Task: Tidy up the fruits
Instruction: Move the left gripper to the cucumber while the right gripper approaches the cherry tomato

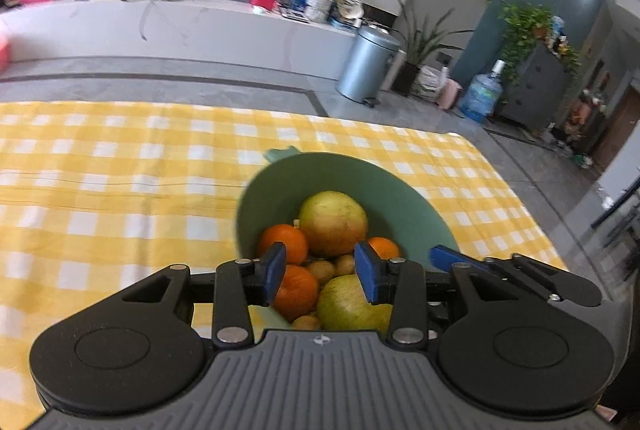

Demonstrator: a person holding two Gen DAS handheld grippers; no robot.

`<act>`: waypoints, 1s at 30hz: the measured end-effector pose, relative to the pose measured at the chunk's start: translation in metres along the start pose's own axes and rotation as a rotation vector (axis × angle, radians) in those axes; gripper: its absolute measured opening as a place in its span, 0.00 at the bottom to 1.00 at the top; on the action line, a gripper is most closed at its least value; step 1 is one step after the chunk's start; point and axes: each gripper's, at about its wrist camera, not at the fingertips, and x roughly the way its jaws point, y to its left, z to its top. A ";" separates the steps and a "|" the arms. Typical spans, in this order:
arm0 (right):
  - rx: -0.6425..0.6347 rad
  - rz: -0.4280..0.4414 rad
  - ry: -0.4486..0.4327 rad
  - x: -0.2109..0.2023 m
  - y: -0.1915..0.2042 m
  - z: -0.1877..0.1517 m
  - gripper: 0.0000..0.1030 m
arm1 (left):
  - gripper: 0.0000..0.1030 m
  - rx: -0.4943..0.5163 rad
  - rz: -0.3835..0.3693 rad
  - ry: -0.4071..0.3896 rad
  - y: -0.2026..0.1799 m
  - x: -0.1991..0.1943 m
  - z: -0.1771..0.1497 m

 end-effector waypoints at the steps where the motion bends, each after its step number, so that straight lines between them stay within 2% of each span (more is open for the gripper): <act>1: 0.008 0.003 -0.004 -0.003 0.001 -0.001 0.47 | 0.44 0.005 0.028 0.001 -0.002 -0.005 -0.002; 3: 0.023 0.012 -0.011 -0.010 0.002 -0.002 0.51 | 0.44 0.012 0.068 0.006 -0.005 -0.013 -0.005; 9: 0.023 0.031 -0.026 -0.033 0.010 -0.006 0.51 | 0.44 0.030 0.148 0.031 -0.017 -0.033 -0.017; 14: 0.027 0.034 -0.006 -0.050 0.017 -0.016 0.51 | 0.45 0.059 0.216 0.056 -0.025 -0.051 -0.032; 22: 0.046 0.056 0.057 -0.067 0.026 -0.028 0.51 | 0.47 0.000 0.282 0.143 -0.024 -0.068 -0.051; 30: 0.029 0.050 0.153 -0.059 0.030 -0.035 0.51 | 0.47 -0.173 0.314 0.254 -0.002 -0.080 -0.068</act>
